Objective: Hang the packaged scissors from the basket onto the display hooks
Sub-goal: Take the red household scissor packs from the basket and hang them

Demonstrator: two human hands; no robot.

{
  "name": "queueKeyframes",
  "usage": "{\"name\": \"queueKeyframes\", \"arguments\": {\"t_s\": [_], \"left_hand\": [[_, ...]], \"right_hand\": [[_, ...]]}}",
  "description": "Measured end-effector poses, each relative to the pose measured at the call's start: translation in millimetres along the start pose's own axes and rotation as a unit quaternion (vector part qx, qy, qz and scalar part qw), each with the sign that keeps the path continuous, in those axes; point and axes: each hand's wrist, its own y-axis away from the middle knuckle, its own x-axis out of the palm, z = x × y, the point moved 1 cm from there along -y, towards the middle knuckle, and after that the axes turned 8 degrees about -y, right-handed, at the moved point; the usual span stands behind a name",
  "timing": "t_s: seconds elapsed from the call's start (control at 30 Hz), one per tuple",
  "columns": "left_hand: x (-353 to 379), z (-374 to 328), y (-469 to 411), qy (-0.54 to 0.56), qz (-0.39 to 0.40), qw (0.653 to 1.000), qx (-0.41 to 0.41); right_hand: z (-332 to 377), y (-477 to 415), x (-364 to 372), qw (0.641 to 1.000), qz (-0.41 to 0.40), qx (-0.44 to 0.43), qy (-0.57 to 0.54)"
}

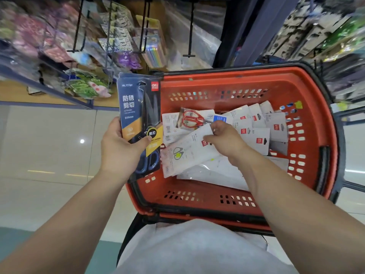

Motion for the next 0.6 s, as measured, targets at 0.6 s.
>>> {"name": "queueKeyframes", "arguments": {"t_s": [0.6], "left_hand": [[96.5,-18.8,5.0,0.115,0.307,0.943,-0.047]], "right_hand": [[39.1,35.0,-52.5,0.942,0.04,0.057,-0.327]]}}
